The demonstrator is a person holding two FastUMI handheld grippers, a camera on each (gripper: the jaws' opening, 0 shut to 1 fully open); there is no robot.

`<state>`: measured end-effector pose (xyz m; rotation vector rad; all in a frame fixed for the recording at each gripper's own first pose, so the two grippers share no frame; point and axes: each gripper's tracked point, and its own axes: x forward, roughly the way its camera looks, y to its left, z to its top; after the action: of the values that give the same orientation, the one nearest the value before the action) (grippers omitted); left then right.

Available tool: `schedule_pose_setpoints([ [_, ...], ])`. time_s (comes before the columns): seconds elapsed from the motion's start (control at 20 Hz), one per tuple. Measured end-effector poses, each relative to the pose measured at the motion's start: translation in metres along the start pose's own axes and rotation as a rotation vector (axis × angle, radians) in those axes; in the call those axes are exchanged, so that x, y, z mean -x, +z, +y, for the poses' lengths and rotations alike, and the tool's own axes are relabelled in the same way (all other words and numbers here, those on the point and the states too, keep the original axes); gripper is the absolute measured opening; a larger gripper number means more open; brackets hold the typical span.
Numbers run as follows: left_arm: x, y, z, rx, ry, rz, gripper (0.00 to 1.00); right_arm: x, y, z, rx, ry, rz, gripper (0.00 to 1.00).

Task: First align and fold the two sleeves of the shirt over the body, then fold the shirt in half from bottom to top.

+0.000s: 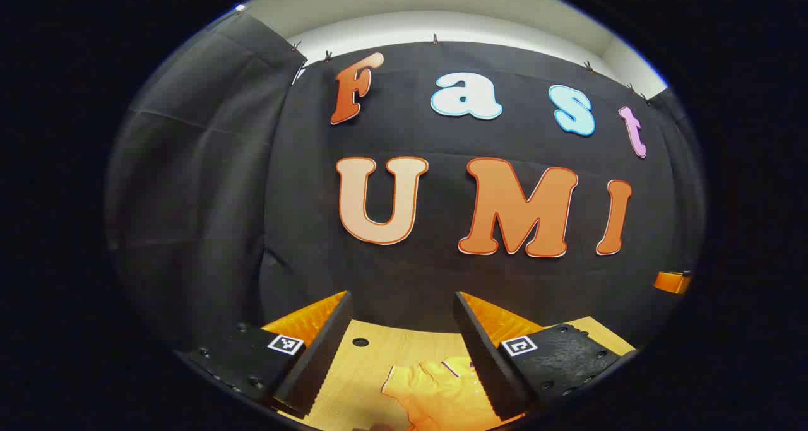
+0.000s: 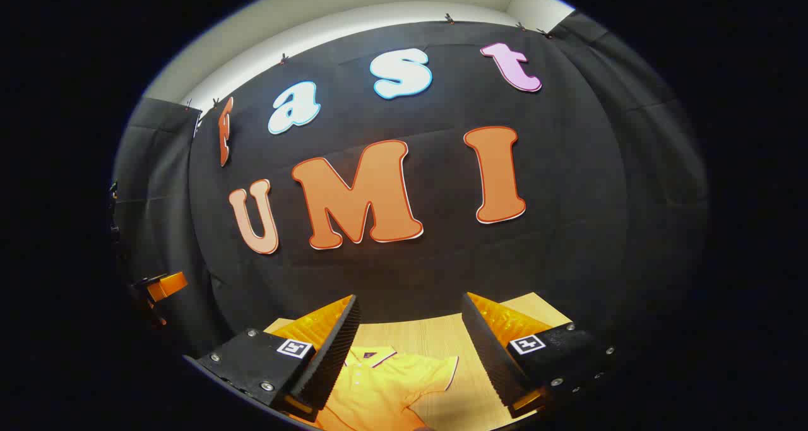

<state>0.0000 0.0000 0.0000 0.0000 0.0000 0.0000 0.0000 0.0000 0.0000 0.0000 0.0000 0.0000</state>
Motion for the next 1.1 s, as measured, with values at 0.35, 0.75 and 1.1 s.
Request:
schedule_pose_setpoints([
  [0.35, -0.009, -0.009, -0.021, -0.001, -0.019, 0.014, 0.98, -0.006, -0.015, -0.008, 0.012, -0.013, 0.058, 0.98],
  [0.75, -0.052, 0.0, -0.021, -0.023, -0.137, 0.014, 0.98, 0.005, -0.034, -0.009, 0.043, -0.135, 0.097, 0.98],
  [1.1, -0.06, -0.017, -0.019, -0.01, -0.169, 0.046, 0.98, 0.001, -0.042, -0.01, 0.047, -0.188, 0.135, 0.98],
])
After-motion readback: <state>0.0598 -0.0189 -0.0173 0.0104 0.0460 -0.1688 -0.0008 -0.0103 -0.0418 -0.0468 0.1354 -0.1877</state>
